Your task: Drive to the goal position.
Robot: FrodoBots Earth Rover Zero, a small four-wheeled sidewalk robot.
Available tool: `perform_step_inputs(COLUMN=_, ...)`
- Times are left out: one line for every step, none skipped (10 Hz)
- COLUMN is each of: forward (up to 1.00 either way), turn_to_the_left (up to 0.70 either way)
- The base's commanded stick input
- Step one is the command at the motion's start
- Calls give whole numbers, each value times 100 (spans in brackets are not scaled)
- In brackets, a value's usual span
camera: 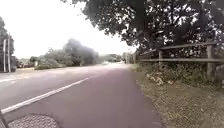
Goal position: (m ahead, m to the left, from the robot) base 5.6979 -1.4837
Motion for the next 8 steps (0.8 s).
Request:
perform_step_inputs(forward=100, turn_to_the_left=0)
perform_step_inputs(forward=100, turn_to_the_left=0)
perform_step_inputs(forward=100, turn_to_the_left=0)
perform_step_inputs(forward=100, turn_to_the_left=0)
perform_step_inputs(forward=100, turn_to_the_left=0)
perform_step_inputs(forward=100, turn_to_the_left=0)
perform_step_inputs(forward=100, turn_to_the_left=0)
perform_step_inputs(forward=100, turn_to_the_left=0)
